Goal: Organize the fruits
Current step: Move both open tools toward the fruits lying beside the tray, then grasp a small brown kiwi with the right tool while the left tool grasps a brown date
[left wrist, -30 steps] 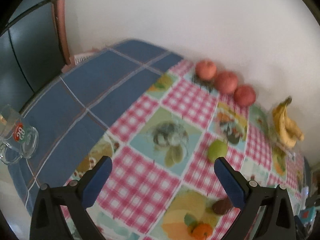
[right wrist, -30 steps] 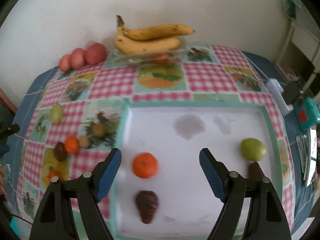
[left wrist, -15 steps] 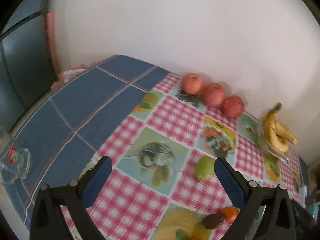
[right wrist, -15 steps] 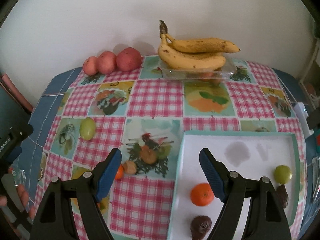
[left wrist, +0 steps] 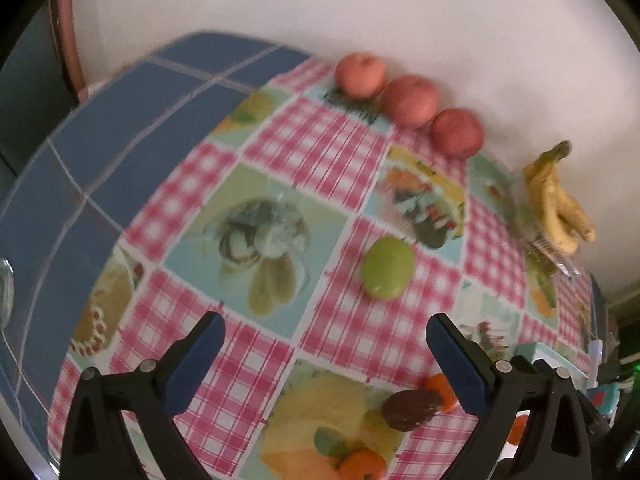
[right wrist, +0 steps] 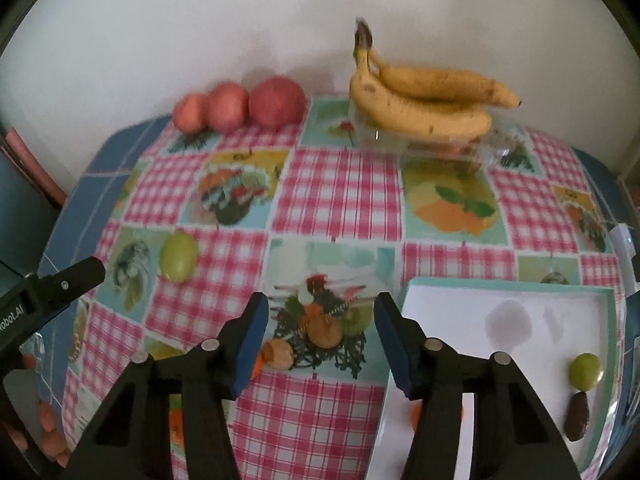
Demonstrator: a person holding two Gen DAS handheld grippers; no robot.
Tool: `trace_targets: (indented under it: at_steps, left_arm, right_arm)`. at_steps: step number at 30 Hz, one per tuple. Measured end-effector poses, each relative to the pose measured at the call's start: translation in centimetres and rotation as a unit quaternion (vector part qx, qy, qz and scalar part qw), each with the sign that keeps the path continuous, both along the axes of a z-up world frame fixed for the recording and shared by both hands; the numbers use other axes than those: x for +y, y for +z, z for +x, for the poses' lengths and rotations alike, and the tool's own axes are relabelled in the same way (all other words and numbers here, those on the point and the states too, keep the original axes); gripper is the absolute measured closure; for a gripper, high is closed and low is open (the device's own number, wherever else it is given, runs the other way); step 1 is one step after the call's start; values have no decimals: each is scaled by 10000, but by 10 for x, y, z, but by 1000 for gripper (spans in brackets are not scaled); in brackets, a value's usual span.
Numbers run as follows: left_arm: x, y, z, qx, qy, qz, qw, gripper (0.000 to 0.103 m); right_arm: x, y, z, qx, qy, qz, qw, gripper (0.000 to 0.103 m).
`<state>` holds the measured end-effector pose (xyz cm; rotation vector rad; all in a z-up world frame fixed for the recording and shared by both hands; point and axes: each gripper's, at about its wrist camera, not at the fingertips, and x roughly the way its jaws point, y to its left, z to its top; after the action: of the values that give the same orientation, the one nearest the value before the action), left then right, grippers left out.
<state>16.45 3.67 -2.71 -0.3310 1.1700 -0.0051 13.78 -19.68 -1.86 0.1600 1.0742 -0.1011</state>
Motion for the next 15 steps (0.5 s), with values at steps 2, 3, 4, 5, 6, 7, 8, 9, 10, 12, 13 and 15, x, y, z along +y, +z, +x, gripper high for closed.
trace_targets:
  at_steps: [2, 3, 4, 5, 6, 7, 8, 9, 10, 12, 13, 15]
  left_arm:
    - [1, -8, 0, 128, 54, -37, 9999, 2]
    - [1, -11, 1, 183, 46, -63, 9998, 2]
    - [0, -12, 1, 209, 30, -79, 9997, 2]
    - [-1, -13, 0, 223, 5, -96, 9997, 2]
    - [-3, -14, 0, 230, -35, -107, 9997, 2]
    - [-6, -14, 0, 239, -67, -104, 9996, 2]
    - [-8, -15, 0, 249, -100, -97, 9996, 2]
    - [-11, -16, 1, 266, -133, -93, 9995, 2]
    - [-12, -17, 1, 290, -161, -104, 9994, 2]
    - [-16, -19, 1, 344, -208, -141, 9991, 2]
    - [-17, -20, 1, 368, -217, -152, 9990, 2]
    - [-20, -23, 0, 416, -258, -179, 9986, 2]
  right_arm:
    - [-2, -11, 2, 124, 17, 36, 9999, 53]
    - [-1, -16, 3, 180, 36, 44, 9998, 54]
    - [-2, -20, 4, 228, 48, 52, 9997, 54]
    - [-2, -25, 5, 274, 50, 61, 9996, 54]
    - [-2, -29, 6, 316, 55, 68, 9995, 54]
    - [-2, -32, 7, 353, 60, 71, 9993, 55]
    - [-2, -36, 8, 388, 60, 70, 9992, 55]
    - [-3, -40, 9, 419, 67, 75, 9991, 55]
    - [-3, -42, 9, 437, 73, 75, 9990, 57]
    - [-3, -48, 12, 458, 83, 62, 9989, 60]
    - [-3, -50, 13, 459, 85, 61, 9989, 61]
    - [-3, -56, 13, 487, 89, 98, 9987, 65]
